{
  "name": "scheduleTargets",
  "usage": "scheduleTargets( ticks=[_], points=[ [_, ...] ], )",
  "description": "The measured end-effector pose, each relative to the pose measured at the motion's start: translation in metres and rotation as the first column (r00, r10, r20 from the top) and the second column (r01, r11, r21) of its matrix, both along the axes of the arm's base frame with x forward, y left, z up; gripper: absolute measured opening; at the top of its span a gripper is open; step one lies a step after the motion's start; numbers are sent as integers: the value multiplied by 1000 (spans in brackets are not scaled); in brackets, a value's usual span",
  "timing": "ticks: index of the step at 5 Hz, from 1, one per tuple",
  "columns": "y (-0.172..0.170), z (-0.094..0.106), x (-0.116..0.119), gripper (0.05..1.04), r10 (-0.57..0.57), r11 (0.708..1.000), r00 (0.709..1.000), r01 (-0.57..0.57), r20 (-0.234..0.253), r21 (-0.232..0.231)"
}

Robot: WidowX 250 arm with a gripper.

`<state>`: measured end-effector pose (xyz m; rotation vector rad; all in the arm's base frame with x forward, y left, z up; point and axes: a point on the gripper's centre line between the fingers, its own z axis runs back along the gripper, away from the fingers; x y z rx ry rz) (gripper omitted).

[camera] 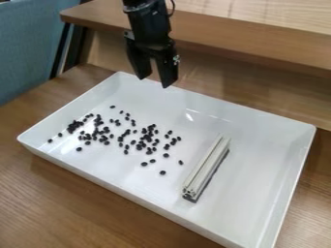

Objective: Sweep into pile

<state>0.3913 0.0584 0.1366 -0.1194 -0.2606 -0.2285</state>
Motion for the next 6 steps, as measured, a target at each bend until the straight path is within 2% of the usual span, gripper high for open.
scheduleTargets(
  ticks=[1, 2, 4, 5, 6],
  points=[
    [-1, -16, -1, 999, 1, 1000, 999, -2, -40, -12],
    [-28, -41, -6, 999, -20, 999, 997, 17, -72, -49],
    [-61, -56, -15, 999, 8, 995, 993, -19, -115, -97],
    [-80, -54, -22, 999, 24, 993, 992, -38, -123, -113],
    [-88, -59, -30, 999, 34, 991, 988, -52, -152, -120]
  ],
)
